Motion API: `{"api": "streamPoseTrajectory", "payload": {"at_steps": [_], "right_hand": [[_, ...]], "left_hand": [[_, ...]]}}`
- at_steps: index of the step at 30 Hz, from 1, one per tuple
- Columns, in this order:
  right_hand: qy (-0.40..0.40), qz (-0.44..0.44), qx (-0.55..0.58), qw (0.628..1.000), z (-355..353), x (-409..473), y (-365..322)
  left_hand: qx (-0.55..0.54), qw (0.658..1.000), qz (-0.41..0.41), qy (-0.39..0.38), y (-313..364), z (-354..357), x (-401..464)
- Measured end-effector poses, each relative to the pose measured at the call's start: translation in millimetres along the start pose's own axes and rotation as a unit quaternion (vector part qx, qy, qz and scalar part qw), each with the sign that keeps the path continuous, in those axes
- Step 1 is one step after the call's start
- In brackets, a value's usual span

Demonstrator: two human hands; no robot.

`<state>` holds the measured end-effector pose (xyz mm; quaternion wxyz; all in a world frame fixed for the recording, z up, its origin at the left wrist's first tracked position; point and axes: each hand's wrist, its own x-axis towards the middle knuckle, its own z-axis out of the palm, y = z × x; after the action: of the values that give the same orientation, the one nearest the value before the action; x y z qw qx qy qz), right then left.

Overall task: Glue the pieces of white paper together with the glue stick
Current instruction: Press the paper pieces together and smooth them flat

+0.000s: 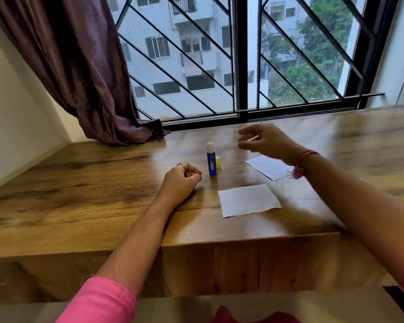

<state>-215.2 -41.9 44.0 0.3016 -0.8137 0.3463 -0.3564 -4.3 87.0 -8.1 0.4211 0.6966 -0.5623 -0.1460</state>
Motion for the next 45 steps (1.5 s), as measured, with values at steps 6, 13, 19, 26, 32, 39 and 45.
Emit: {"api": "streamPoseTrajectory", "payload": {"at_steps": [6,13,19,26,32,39,45], "right_hand": [[0.069,0.068,-0.093,0.991,-47.4,-14.8,43.5],[0.095,0.141,-0.15,0.974,-40.1,-35.0,72.6],[0.026,0.099,-0.258,0.961,-26.7,-33.3,62.8],[0.001,0.118,-0.233,0.965,-33.6,-34.5,60.8],[-0.004,0.157,-0.181,0.971,-41.0,-38.0,63.4],[-0.03,0.187,-0.1,0.977,-47.7,-40.9,61.8],[-0.037,0.171,-0.125,0.977,-49.8,-45.2,54.3]], "left_hand": [[0.004,1.0,0.006,-0.017,-1.1,1.4,0.2],[0.007,0.998,0.027,-0.054,2.6,1.2,-5.4],[0.011,0.978,0.169,-0.119,13.2,-1.5,-22.3],[0.071,0.963,0.215,-0.146,22.9,-2.1,-34.2],[0.165,0.939,0.242,-0.182,22.3,1.9,-33.8],[0.178,0.93,0.235,-0.22,30.9,5.6,-36.4],[0.192,0.92,0.233,-0.249,40.3,11.5,-36.1]]}}
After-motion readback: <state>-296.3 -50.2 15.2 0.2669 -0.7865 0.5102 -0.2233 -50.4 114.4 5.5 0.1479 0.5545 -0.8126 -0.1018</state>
